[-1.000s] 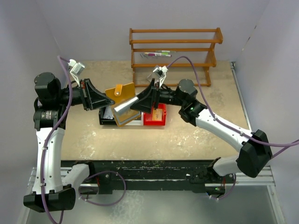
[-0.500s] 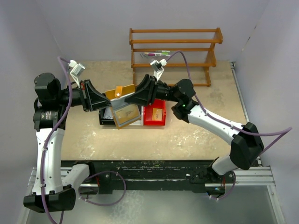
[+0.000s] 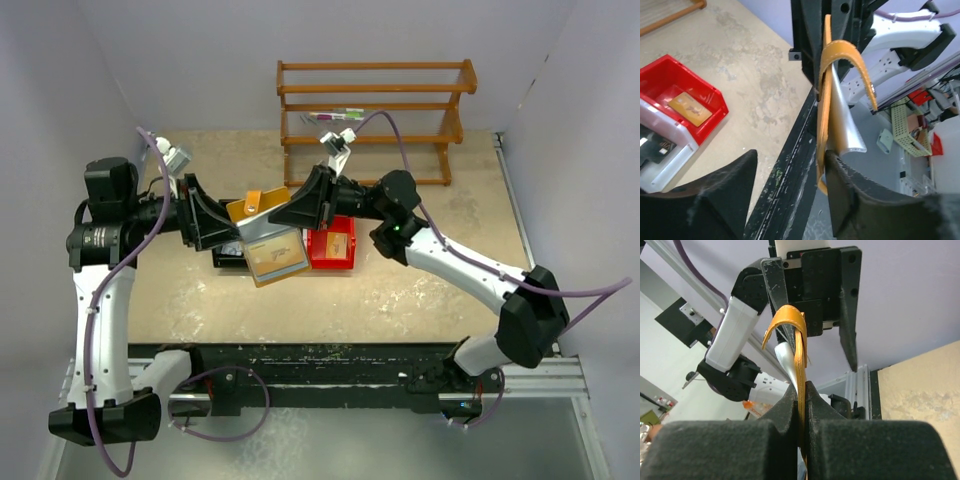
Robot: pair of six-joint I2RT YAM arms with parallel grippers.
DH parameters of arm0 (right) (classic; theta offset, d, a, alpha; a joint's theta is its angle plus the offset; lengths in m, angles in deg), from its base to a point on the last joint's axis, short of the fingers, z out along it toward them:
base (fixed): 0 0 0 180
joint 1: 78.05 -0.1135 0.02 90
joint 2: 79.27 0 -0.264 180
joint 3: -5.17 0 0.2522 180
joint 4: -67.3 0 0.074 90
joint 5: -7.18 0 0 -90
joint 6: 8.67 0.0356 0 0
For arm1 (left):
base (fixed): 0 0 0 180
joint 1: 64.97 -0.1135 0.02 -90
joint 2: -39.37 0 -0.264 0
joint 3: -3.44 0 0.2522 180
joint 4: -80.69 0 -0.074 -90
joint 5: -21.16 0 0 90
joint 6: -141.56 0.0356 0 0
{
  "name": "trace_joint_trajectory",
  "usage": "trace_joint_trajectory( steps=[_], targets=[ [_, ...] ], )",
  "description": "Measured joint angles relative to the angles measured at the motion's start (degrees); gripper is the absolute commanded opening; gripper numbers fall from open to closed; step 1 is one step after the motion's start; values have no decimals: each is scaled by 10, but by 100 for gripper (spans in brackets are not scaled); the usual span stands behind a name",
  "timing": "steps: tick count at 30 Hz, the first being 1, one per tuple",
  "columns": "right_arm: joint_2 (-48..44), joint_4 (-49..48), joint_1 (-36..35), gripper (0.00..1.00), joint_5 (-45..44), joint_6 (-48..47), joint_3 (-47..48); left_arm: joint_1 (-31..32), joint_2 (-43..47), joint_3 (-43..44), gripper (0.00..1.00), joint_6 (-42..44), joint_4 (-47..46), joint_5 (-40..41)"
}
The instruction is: Take the credit cards out of the card holder
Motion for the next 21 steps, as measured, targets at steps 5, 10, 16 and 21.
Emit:
trace_joint_trajectory(
  steps=[5,10,16,21],
  targets=[
    [-30,54,0,0,-2,-29,-3,0,-5,29,65,120,97,15],
    [-47,102,0,0,-20,-72,0,0,2,37,61,213,175,10],
    [-35,149,-19,0,-39,-107,17,0,25,12,56,198,148,-3],
    [-12,163,-57,0,-47,-123,36,0,54,-29,30,131,81,-3]
  ],
)
